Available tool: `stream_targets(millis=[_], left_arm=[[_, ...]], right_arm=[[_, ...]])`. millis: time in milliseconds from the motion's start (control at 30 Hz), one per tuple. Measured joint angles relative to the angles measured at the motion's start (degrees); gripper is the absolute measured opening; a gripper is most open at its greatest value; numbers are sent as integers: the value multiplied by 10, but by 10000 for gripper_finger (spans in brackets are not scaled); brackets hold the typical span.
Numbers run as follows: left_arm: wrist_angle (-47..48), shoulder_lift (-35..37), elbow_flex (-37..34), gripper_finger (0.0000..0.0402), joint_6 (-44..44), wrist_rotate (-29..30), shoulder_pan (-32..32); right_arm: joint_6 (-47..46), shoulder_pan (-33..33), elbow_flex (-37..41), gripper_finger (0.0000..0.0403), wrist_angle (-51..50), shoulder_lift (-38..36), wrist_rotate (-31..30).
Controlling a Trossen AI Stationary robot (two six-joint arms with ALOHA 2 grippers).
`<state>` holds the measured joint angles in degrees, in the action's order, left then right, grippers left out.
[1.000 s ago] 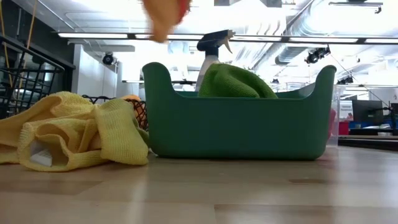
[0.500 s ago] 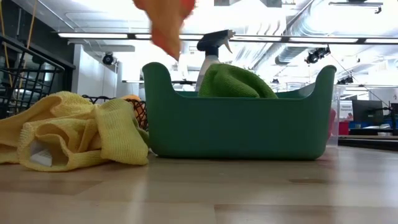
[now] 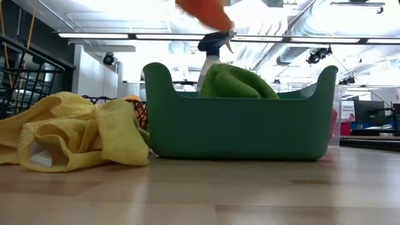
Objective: Sort microfiber towel by color & place in baskets
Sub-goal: Put the orange towel into the circular wire basket
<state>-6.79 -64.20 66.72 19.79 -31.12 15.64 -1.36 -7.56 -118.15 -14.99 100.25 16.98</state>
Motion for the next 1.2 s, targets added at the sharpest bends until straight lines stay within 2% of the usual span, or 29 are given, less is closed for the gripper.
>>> stream_targets(millis=[400, 633, 700, 767, 900, 933, 1067, 1200], left_arm=[[-92, -44, 0, 255, 31, -4, 1], [-112, -53, 0, 244, 25, -42, 1], [-112, -52, 0, 221, 14, -42, 1], [-113, -53, 0, 180, 3, -36, 1], [-127, -53, 0, 46, -18, -34, 3], [-130, -53, 0, 24, -22, -37, 5], [-129, -49, 0, 11, -24, -38, 21], [-110, -40, 0, 5, -26, -45, 53]], right_arm=[[-25, 8, -1, 0, 56, 15, 17], [-27, 7, 0, 0, 71, 19, 20], [-27, 7, 0, 0, 73, 19, 20], [-30, 8, 0, 0, 73, 19, 20], [-33, 8, 0, 0, 73, 19, 19], [-36, 8, 0, 0, 73, 19, 17], [-51, 8, 0, 8, 69, 18, -15], [-62, 8, 0, 64, 30, 13, -56]])
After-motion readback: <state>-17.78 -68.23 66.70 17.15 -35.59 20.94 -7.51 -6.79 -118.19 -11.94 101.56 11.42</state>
